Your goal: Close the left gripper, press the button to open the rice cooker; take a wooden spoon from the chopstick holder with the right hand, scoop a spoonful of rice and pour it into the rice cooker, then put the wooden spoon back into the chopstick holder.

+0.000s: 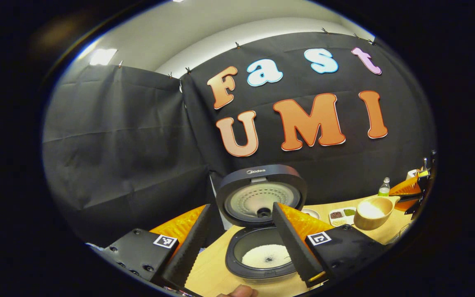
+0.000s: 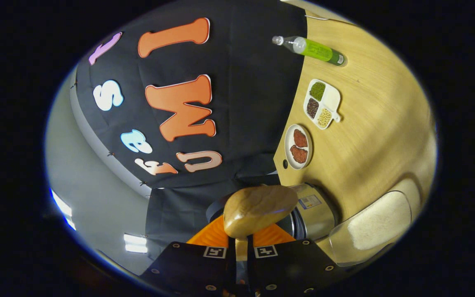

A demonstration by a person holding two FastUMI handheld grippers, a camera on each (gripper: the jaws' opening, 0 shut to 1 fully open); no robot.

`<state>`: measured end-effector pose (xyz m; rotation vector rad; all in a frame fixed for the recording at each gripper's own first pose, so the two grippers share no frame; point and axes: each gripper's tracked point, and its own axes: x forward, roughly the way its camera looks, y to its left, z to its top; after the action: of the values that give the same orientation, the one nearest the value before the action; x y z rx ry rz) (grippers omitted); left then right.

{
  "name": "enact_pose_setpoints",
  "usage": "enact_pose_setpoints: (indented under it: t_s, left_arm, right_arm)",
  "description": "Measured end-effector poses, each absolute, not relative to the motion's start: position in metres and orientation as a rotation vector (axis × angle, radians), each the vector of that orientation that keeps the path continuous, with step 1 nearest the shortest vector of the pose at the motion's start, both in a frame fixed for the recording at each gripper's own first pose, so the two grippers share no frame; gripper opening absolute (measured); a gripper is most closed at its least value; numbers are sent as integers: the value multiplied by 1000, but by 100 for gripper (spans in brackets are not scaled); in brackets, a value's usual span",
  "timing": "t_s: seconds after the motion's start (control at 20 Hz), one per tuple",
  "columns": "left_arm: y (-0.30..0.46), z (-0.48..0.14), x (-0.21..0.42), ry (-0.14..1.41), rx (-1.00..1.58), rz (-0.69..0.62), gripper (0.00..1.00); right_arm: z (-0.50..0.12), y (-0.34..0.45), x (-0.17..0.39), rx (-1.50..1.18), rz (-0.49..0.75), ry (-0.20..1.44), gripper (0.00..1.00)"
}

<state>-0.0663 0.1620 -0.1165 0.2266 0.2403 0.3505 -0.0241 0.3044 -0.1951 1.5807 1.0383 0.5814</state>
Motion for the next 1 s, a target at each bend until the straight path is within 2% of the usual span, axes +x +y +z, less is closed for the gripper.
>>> enact_pose_setpoints:
  t_s: [0.45, 0.6, 0.65, 1.0]
  left_arm:
    - [221, -112, -100, 241, 257, 472, 100]
    - [243, -115, -110, 257, 257, 514, 91]
    - [249, -117, -114, 260, 256, 523, 100]
    - [271, -128, -123, 291, 269, 556, 100]
  right_arm:
    - [-181, 389, -12, 1422, 664, 1088, 10]
    - [-192, 417, -11, 1281, 671, 1080, 10]
    - [-197, 424, -10, 1218, 678, 1078, 10]
    - [-210, 454, -8, 879, 694, 978, 10]
